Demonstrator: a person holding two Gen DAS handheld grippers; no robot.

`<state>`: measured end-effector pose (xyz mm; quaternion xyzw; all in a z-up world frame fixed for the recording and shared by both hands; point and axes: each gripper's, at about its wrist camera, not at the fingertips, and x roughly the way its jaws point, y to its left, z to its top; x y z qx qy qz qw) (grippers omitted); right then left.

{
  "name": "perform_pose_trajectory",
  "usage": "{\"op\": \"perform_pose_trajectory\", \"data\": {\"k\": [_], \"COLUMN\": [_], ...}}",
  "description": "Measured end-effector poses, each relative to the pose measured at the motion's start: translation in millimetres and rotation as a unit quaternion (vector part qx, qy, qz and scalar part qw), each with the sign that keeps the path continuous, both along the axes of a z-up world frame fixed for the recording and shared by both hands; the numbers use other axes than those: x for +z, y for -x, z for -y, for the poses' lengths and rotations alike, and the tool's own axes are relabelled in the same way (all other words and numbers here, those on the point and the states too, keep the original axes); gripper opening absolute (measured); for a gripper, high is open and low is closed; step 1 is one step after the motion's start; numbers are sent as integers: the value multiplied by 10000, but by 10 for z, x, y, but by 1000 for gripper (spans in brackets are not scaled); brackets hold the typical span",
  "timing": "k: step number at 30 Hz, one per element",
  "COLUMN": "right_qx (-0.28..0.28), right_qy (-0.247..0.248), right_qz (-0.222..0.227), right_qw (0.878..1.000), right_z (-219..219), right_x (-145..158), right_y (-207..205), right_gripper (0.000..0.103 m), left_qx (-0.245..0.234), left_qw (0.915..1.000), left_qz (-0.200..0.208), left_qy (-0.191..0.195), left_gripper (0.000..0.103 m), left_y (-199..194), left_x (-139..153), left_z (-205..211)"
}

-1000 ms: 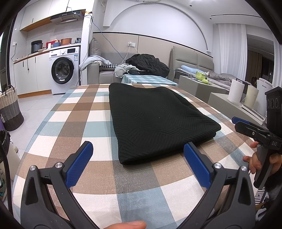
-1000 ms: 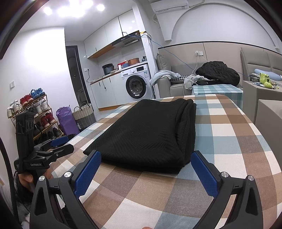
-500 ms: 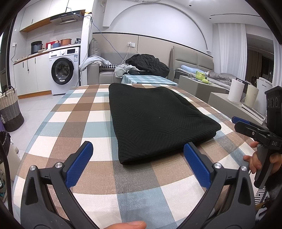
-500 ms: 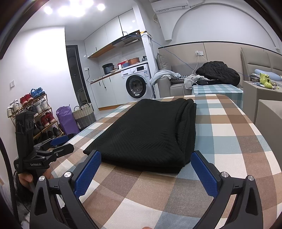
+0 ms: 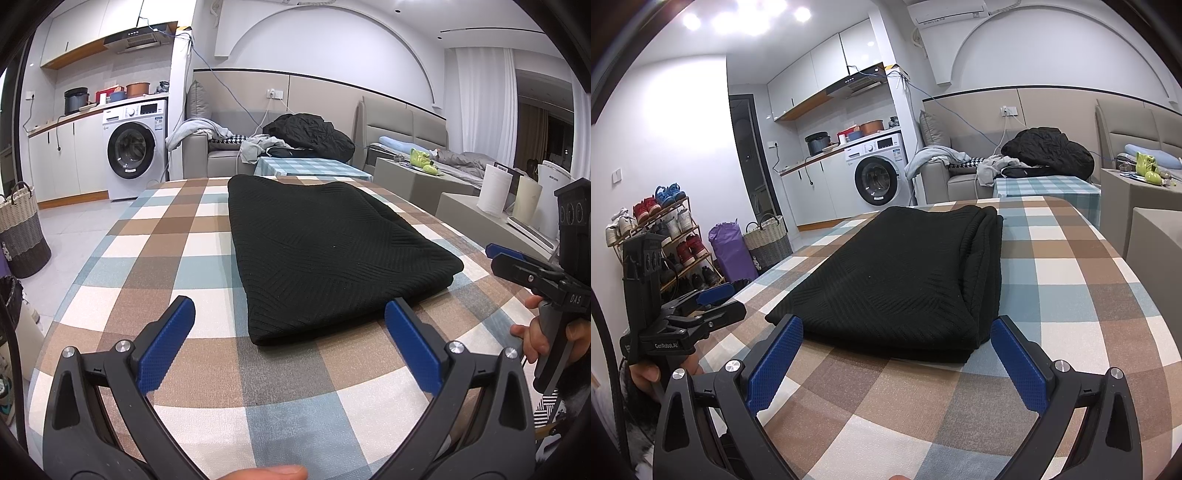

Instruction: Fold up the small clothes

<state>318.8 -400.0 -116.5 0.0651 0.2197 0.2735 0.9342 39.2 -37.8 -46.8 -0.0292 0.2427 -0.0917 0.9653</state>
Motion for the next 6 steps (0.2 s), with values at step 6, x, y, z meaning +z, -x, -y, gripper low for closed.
{"op": "perform_pose_trajectory", "data": {"k": [6], "right_qx": [5], "right_qy": [7], "right_qz": [3], "right_qw": [10000], "right_z": [0], "right_x": [-5], "right_y": [-4], "right_gripper": [103], "left_qx": [-6], "left_qw": [10000], "left_qz": [23], "left_qy": [-27], "left_gripper": [102], "left_y": [-2], "left_x": [5], "left_z": [-20]}}
